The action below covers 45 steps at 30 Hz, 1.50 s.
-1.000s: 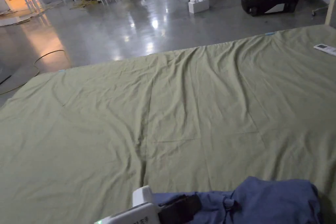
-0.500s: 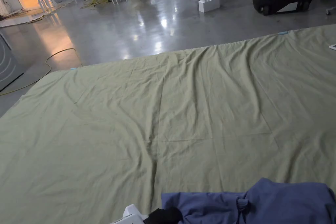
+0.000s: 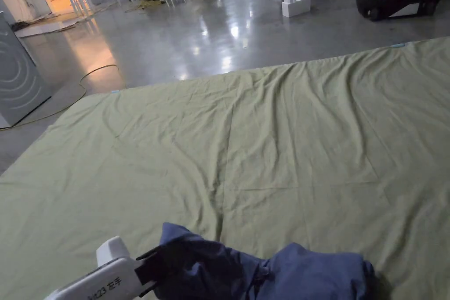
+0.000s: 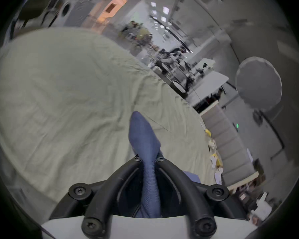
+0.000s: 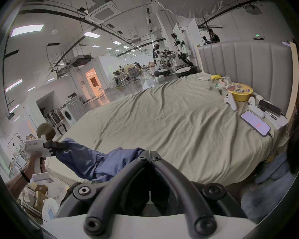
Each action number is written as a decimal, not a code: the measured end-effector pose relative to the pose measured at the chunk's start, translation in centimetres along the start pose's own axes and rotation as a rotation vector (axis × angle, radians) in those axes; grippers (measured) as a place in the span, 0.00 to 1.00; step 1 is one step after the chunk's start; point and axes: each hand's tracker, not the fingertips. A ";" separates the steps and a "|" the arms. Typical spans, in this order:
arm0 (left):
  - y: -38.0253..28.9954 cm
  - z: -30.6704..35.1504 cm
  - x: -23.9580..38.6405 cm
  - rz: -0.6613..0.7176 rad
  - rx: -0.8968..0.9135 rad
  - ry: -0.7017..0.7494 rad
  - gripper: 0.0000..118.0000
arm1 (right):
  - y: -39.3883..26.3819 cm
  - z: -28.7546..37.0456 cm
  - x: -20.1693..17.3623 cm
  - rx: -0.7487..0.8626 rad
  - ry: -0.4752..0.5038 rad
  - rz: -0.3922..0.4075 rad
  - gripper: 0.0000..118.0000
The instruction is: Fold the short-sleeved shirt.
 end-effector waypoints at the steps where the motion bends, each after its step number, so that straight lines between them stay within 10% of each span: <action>1: -0.7 -0.7 2.0 -0.031 -0.005 -0.039 0.07 | 0.1 -0.1 -0.6 0.000 0.002 0.014 0.00; 8: -10.8 -12.4 14.0 -0.202 -0.231 -0.108 0.09 | -0.6 1.0 -2.0 0.007 0.018 0.008 0.00; 13: -13.8 -15.6 15.6 -0.205 -0.369 -0.164 0.66 | -1.1 1.8 -2.0 -0.020 -0.005 0.050 0.00; 20: -9.0 -9.3 13.8 -0.156 -0.145 -0.240 0.61 | -2.2 1.9 -0.3 -0.019 0.045 -0.004 0.00; 23: -10.4 -12.7 12.7 -0.122 -0.219 -0.156 0.00 | -2.3 2.4 -0.2 -0.014 0.041 0.004 0.00; 29: -16.0 -20.5 12.1 -0.127 -0.465 -0.161 0.00 | -2.8 3.3 0.1 -0.050 0.001 0.020 0.00; 40: -11.2 -14.1 12.8 -0.107 -0.297 -0.332 0.02 | -2.4 -8.6 -3.4 -0.236 0.166 0.049 0.00; 44: -8.7 -9.1 9.9 -0.136 -0.226 -0.244 0.17 | -1.4 -18.1 -6.0 -0.320 0.227 0.064 0.00; 45: -8.2 -8.2 8.9 -0.126 -0.227 -0.240 0.34 | -1.5 -20.2 -6.3 -0.362 0.214 0.095 0.00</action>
